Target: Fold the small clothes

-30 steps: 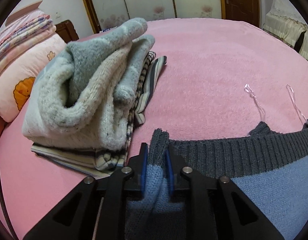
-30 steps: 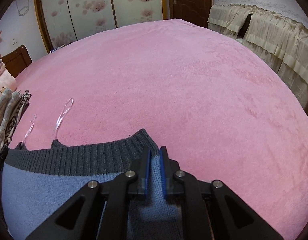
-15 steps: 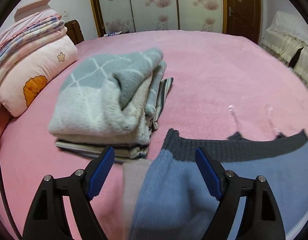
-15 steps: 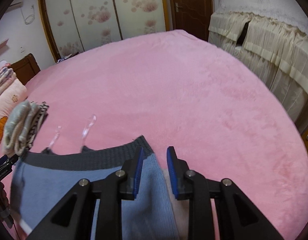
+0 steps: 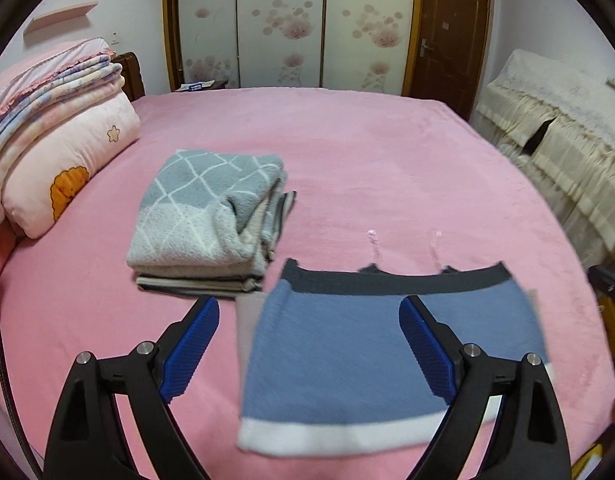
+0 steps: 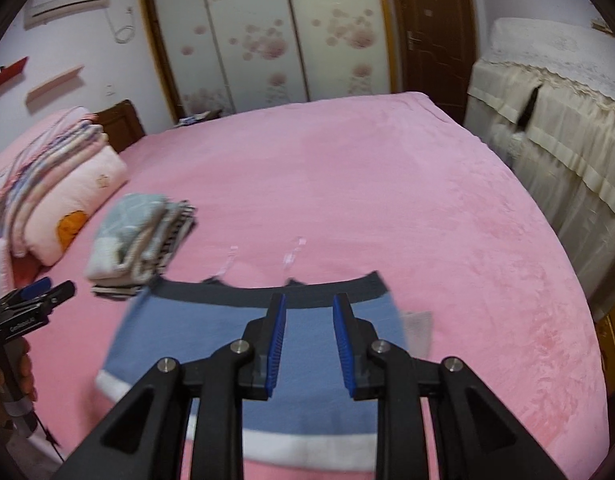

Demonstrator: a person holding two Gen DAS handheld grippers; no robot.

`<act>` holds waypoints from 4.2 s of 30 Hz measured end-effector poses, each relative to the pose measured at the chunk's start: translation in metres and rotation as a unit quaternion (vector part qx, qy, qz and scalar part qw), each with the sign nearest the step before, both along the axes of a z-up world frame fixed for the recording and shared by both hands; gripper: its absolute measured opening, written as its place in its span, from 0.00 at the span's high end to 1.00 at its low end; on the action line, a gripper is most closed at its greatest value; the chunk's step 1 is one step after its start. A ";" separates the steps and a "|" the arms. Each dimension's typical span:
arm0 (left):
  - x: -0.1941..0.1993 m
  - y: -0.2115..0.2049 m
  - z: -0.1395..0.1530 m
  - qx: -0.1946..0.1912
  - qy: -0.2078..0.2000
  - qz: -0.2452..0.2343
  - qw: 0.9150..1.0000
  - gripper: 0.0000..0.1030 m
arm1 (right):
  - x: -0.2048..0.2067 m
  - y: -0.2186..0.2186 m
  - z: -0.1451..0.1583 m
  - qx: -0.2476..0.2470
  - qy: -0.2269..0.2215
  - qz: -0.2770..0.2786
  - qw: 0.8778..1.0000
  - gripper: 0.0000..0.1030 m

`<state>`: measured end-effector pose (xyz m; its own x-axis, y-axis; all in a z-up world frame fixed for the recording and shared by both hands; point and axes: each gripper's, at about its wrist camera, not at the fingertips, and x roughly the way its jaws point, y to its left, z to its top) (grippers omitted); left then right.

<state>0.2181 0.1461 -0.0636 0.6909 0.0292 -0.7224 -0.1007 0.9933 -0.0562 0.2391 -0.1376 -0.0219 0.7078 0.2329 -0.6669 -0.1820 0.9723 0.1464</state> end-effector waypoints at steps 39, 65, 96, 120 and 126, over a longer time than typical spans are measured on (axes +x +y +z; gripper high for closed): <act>-0.061 0.015 -0.185 0.039 0.054 0.161 0.985 0.23 | -0.039 -0.075 -0.176 -0.034 0.066 -0.127 0.989 1.00; -0.111 0.047 -0.148 -0.168 0.030 0.163 0.972 0.22 | -0.055 -0.008 -0.119 -0.012 0.010 -0.071 0.997 0.98; -0.029 0.057 -0.225 -0.370 -0.047 0.133 0.918 0.19 | -0.040 0.092 -0.149 -0.040 -0.003 0.036 0.999 0.98; -0.023 0.004 -0.125 -0.168 -0.113 0.088 0.975 0.83 | 0.039 0.123 -0.188 -0.022 0.045 0.057 0.997 0.98; -0.014 -0.043 -0.083 -0.132 -0.132 0.034 0.982 0.82 | 0.045 0.113 -0.186 0.013 0.067 0.066 0.995 0.98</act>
